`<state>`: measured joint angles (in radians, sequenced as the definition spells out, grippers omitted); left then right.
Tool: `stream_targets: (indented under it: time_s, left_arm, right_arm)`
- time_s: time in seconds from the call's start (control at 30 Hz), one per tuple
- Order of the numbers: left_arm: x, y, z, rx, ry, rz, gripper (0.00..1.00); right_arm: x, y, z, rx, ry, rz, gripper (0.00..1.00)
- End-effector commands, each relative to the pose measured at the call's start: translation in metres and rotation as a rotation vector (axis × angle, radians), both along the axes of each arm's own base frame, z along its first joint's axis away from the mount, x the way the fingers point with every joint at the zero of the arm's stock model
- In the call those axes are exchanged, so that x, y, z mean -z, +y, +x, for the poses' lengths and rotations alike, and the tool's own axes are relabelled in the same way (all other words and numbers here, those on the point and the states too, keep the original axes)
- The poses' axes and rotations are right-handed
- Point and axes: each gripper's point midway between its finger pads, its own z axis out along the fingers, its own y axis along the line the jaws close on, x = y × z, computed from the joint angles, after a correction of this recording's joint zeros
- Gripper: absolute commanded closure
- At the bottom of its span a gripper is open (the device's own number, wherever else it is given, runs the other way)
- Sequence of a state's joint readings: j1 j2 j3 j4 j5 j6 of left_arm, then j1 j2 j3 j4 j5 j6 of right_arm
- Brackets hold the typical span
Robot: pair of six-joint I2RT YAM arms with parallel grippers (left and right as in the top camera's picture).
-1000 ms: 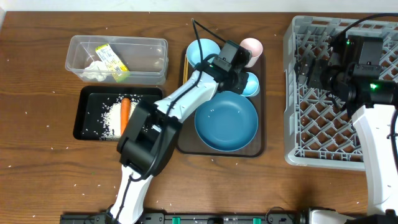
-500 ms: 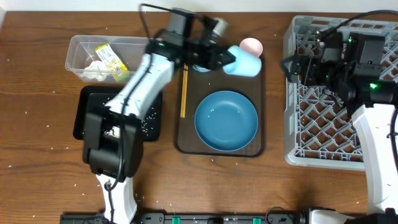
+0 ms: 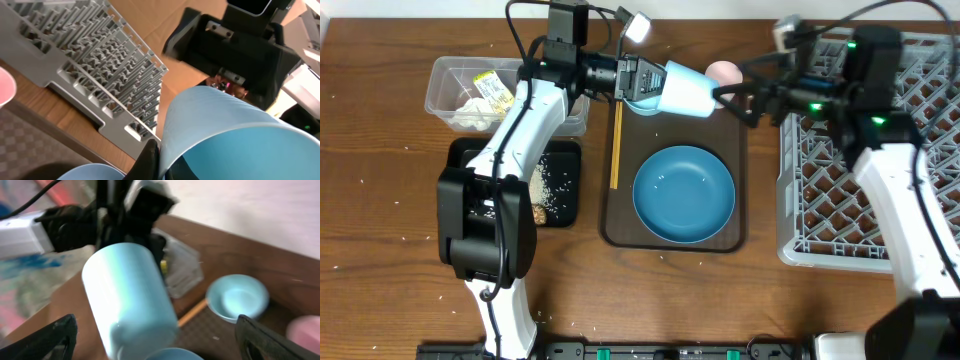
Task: Sort waste into correct bins and load items into the dishwasher rack
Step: 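Lift the cup toward the right gripper as the right arm reaches in, then grasp the cup with the right gripper and release the left gripper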
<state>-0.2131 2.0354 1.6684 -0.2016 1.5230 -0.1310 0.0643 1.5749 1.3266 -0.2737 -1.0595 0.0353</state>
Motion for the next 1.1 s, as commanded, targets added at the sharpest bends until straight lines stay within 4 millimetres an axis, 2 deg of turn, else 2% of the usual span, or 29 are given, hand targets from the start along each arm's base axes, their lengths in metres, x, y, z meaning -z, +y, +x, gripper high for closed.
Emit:
stream_targets:
  time_s: [0.0, 0.17, 0.3, 0.47, 0.77, 0.93, 1.07]
  left_arm:
    - [-0.009, 0.000, -0.006, 0.039, -0.014, -0.033, 0.94]
    - [-0.009, 0.001, -0.006, 0.039, -0.016, -0.033, 0.94]
    - [-0.010, 0.000, -0.005, 0.038, -0.032, -0.036, 0.94]
    - [-0.010, 0.000, -0.005, 0.038, -0.036, -0.036, 0.94]
    - [-0.009, 0.000, -0.003, 0.029, -0.037, -0.030, 0.94]
    - [-0.009, 0.000, -0.003, 0.029, -0.037, -0.029, 0.94]
    - [-0.007, 0.000, -0.001, 0.017, -0.039, -0.021, 0.94]
  right_arm:
    - [0.006, 0.020, -0.007, -0.096, 0.037, 0.042, 0.08]
    - [0.023, 0.028, -0.003, -0.109, 0.093, 0.046, 0.14]
    - [0.029, 0.031, -0.002, -0.114, 0.114, 0.049, 0.21]
    - [0.029, 0.035, -0.003, -0.125, 0.111, 0.049, 0.30]
    - [0.020, 0.057, -0.018, -0.215, 0.074, 0.071, 0.45]
    - [0.020, 0.057, -0.018, -0.216, 0.076, 0.071, 0.56]
    - [0.020, 0.056, -0.017, -0.212, 0.075, 0.071, 0.57]
